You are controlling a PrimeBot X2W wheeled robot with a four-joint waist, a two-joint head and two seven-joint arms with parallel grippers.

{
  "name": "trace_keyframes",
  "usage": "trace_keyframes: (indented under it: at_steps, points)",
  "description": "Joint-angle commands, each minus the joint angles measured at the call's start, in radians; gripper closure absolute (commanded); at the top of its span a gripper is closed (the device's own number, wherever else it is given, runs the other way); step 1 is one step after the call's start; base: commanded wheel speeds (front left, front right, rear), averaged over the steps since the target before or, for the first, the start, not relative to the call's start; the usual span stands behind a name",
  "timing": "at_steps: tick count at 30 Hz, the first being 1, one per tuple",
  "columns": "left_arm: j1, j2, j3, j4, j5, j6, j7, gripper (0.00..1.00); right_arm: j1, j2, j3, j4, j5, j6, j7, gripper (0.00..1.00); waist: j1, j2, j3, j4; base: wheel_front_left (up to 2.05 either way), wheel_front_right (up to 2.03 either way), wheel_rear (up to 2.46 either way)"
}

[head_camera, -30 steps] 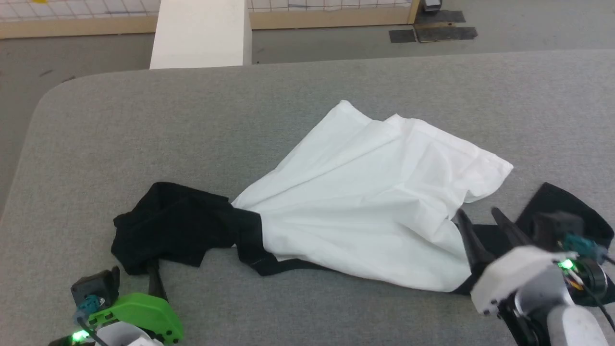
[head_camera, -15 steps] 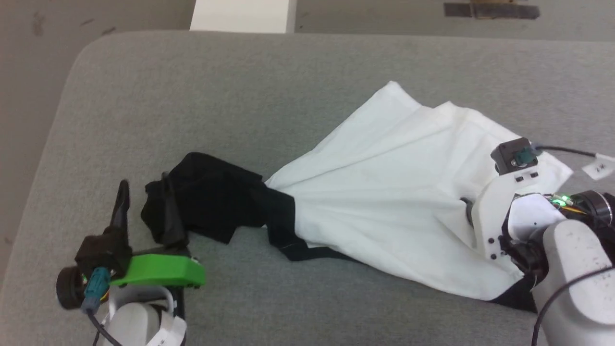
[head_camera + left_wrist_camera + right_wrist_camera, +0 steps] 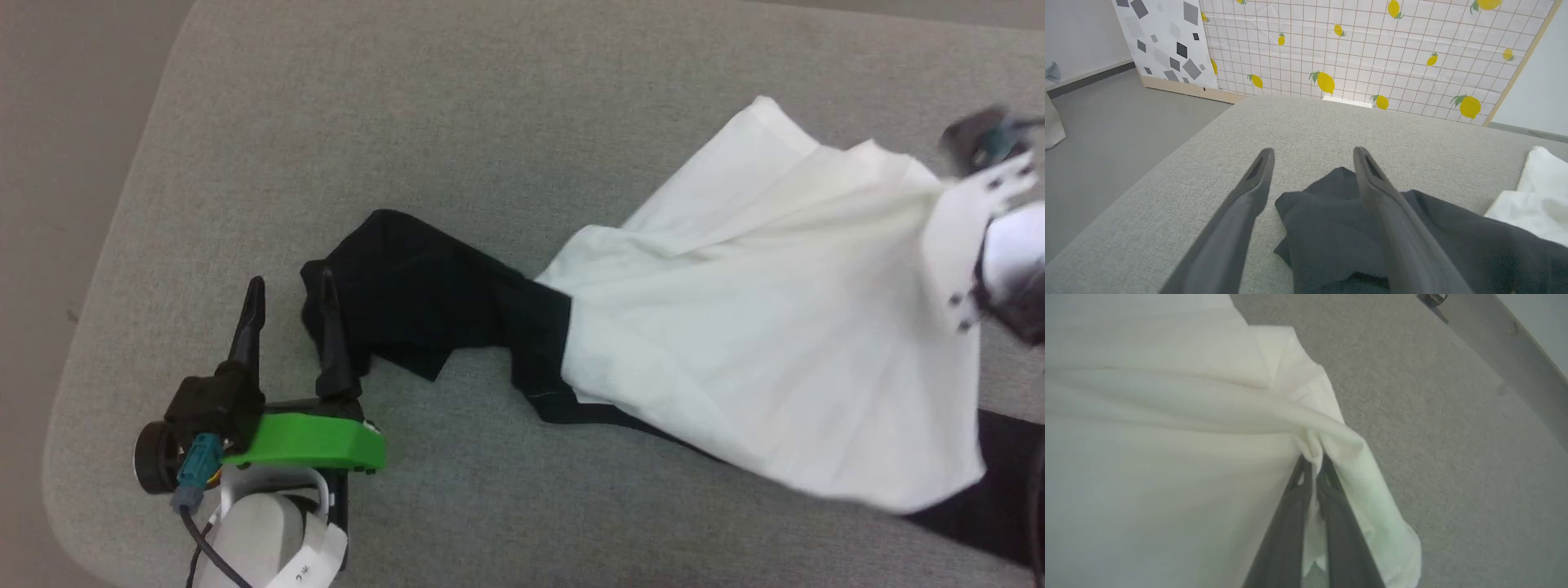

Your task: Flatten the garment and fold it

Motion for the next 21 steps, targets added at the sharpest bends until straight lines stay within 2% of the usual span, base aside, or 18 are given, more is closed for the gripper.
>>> trace_keyframes:
  at_steps: [1,5,9,12,16,18,21]
  points:
    - [-0.021,-0.004,-0.006,-0.002,-0.003,0.001,-0.005,0.00,-0.052,-0.012,-0.012,0.009,-0.024,-0.002,-0.037,1.00,-0.0001,0.0000,0.021,0.019,0.00,0.00,0.00]
    - [-0.044,-0.004,-0.027,-0.007,-0.011,0.008,-0.005,0.00,-0.185,-0.020,-0.075,0.048,-0.103,-0.002,-0.195,1.00,-0.0001,0.0000,0.050,0.035,0.00,0.00,0.00]
    - [-0.069,-0.004,-0.047,-0.012,-0.017,0.011,-0.005,0.00,-0.292,-0.003,-0.153,0.116,-0.191,-0.002,-0.342,1.00,-0.0001,0.0000,0.080,0.053,0.00,0.00,0.00]
    - [-0.080,-0.004,-0.056,-0.013,-0.019,0.016,-0.005,0.00,-0.333,0.022,-0.176,0.173,-0.225,-0.002,-0.386,1.00,-0.0001,0.0000,0.091,0.060,0.00,0.00,0.00]
    - [-0.081,-0.004,-0.055,-0.012,-0.019,0.024,-0.005,0.00,-0.339,0.067,-0.189,0.252,-0.213,-0.002,-0.395,0.99,-0.0001,0.0000,0.090,0.051,0.00,0.00,0.00]
    - [-0.075,-0.004,-0.052,-0.010,-0.017,0.024,-0.005,0.00,-0.312,0.098,-0.193,0.275,-0.187,-0.002,-0.398,0.00,-0.0001,0.0000,0.078,0.040,0.00,0.00,0.00]
    - [-0.067,-0.004,-0.047,-0.005,-0.010,0.022,-0.005,0.00,-0.256,0.139,-0.210,0.274,-0.135,-0.002,-0.434,0.00,-0.0001,0.0000,0.048,0.017,0.00,0.00,0.00]
